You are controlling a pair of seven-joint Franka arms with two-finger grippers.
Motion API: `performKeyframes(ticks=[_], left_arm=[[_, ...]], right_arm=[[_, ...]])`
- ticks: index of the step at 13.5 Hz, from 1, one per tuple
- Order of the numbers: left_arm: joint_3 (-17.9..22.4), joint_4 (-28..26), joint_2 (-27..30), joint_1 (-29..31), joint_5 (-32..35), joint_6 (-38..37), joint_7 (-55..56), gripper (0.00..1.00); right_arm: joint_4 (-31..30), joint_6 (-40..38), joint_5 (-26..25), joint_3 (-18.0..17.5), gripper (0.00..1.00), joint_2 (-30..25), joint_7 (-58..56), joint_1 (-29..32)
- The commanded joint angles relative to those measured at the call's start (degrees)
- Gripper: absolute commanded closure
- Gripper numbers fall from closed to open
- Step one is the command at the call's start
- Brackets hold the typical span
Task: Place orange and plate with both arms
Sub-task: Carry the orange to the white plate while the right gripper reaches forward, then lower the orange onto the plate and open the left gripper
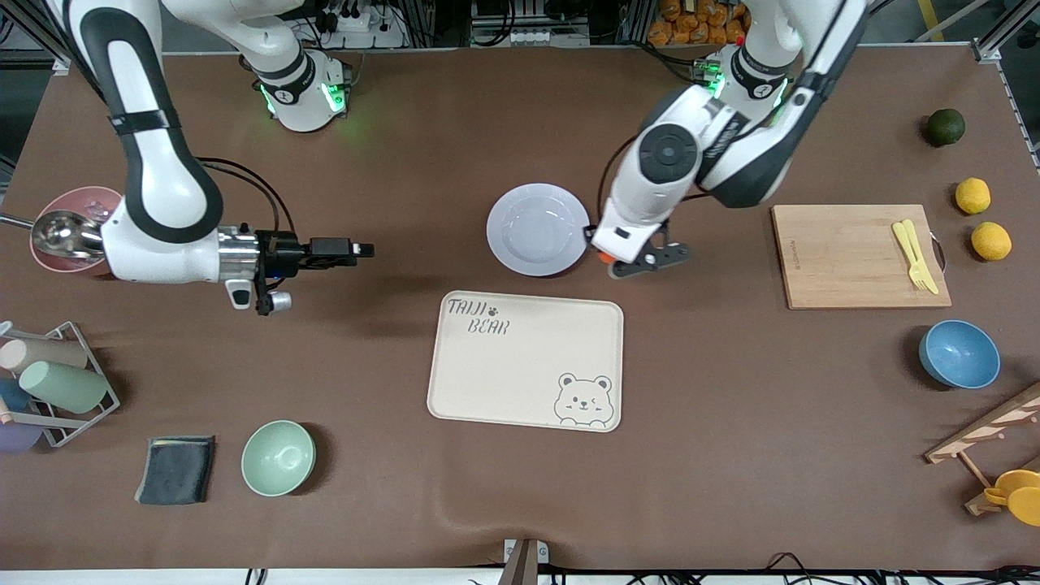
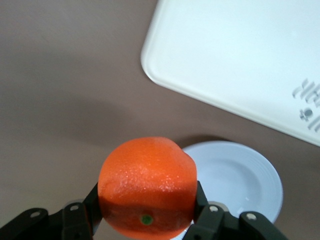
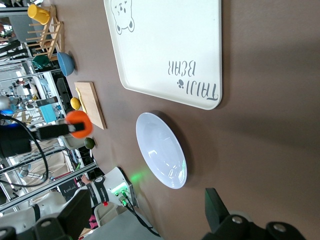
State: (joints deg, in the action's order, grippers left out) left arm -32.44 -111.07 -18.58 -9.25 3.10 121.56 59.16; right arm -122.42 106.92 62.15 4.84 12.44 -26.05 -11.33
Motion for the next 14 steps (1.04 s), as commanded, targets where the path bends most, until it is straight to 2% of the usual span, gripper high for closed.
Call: performKeyframes(ticks=[1, 4, 8, 11, 12, 13, 14], left_arm=[[0.3, 1.3, -4.1, -4.6, 0.1, 3.0, 7.3, 0.85], [0.4, 2.1, -9.4, -8.8, 0.2, 6.2, 11.4, 0.83], [1.9, 7.4, -18.4, -14.7, 3.1, 6.5, 18.8, 0.82], [2.2, 7.4, -21.0, -15.2, 6.2, 7.9, 19.9, 0.81], [2.2, 7.4, -21.0, -15.3, 6.2, 8.0, 19.9, 0.73], [2.3, 7.4, -21.0, -15.2, 6.2, 8.0, 19.9, 0.53], [3.0, 7.4, -21.0, -15.2, 6.8, 8.0, 19.9, 0.11]], right_arm=[[-2.6, 1.5, 3.6, 0.4, 0.0, -1.3, -2.3, -2.1], [-3.1, 3.8, 3.8, 0.4, 0.0, -1.2, -2.3, -4.3], [-4.8, 9.2, 4.6, 0.4, 0.0, -1.1, -3.2, -8.0], [-5.2, 10.5, 5.0, 0.4, 0.0, -1.1, -4.4, -8.8], [-5.4, 10.7, 5.4, 0.3, 0.0, -1.0, -4.5, -9.0], [-5.9, 11.9, 7.2, 0.4, 0.0, -1.0, -4.5, -10.7], [-6.1, 13.7, 7.9, 0.4, 0.0, -1.1, -4.6, -11.9]])
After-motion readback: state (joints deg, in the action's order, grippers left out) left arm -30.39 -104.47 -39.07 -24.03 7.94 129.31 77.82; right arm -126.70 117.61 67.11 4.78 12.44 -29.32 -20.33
